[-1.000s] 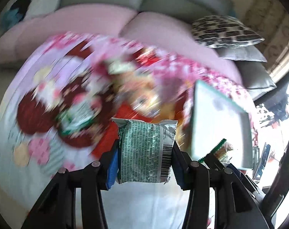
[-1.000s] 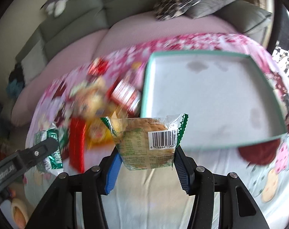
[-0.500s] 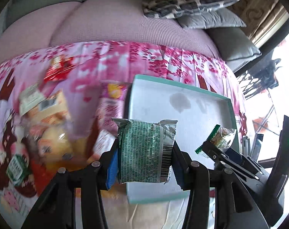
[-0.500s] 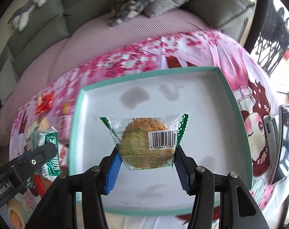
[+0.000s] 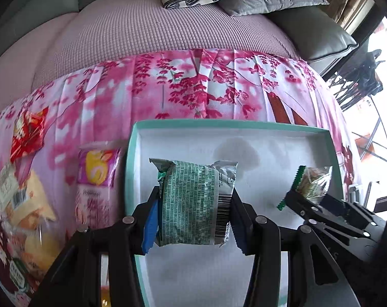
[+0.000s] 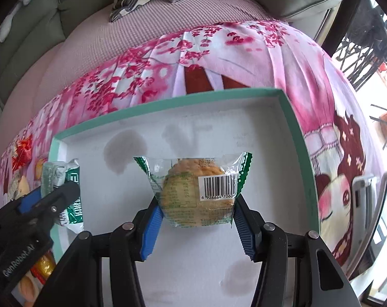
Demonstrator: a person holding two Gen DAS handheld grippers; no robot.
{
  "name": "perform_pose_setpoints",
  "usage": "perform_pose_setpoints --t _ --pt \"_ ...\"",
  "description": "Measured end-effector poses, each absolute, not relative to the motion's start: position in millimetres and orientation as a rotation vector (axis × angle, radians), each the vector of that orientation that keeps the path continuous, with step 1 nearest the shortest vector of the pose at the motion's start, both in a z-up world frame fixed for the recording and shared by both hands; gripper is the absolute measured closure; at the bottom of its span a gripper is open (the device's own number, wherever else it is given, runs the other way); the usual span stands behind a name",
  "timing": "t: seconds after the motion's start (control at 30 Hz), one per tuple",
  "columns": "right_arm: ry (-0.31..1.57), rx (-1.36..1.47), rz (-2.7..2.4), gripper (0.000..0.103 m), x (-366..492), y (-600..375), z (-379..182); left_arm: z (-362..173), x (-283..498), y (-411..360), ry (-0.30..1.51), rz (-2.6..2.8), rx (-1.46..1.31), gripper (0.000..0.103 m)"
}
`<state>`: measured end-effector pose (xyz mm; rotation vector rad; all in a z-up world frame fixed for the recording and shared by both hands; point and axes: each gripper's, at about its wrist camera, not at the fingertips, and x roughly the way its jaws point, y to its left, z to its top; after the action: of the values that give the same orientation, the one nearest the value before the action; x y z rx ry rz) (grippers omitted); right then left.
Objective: Organize snacks
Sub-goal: 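Carry the green-striped pack with the left tool while the right tool carries the cake to the tray, then open the left tool over the tray while the right tool releases the cake beside it, then move both tools back over the snack pile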
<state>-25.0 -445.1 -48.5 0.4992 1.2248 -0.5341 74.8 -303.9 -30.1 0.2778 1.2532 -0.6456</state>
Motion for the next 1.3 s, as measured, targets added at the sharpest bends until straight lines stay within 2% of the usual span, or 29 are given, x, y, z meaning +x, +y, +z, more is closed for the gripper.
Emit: perform_pose_setpoints --t 0.1,0.17,0.2,0.23,0.3,0.37,0.53,0.6,1.03,1.3 --pt "1.231 0.479 -0.522 0.045 -19.2 -447.3 -48.4 -35.1 82.4 -307.5 1.252 -0.638 0.261 0.050" --pt "1.234 0.460 -0.514 0.041 -16.9 -446.8 -47.0 -34.7 83.6 -307.1 1.246 -0.657 0.235 0.036" --pt "1.234 0.450 -0.512 0.038 -16.3 -446.1 -46.0 -33.1 83.0 -306.5 1.237 -0.662 0.228 0.025" --pt "1.232 0.447 -0.510 0.036 -16.6 -445.6 -45.1 -31.5 82.1 -306.1 1.231 -0.661 0.230 0.021" --pt "1.227 0.447 -0.512 0.029 -18.6 -444.3 -42.8 -28.7 80.7 -304.1 1.236 -0.657 0.223 0.021" --pt "1.223 0.459 -0.509 0.025 -22.1 -443.3 -41.1 -25.7 80.4 -301.0 1.250 -0.637 0.227 0.021" --pt "1.227 0.460 -0.504 0.014 -28.8 -436.8 -37.3 -19.1 74.9 -285.7 1.266 -0.584 0.247 0.014" --pt "1.220 0.467 -0.491 0.000 -34.2 -432.4 -35.1 -16.6 72.7 -275.8 1.269 -0.566 0.235 0.009" --pt "1.251 0.423 -0.408 0.000 -42.6 -358.8 -35.3 1.2 47.5 -198.6 1.228 -0.519 0.132 0.005" --pt "1.244 0.395 -0.415 0.000 -37.0 -314.3 -39.7 18.0 38.5 -151.3 1.181 -0.431 0.188 0.004"
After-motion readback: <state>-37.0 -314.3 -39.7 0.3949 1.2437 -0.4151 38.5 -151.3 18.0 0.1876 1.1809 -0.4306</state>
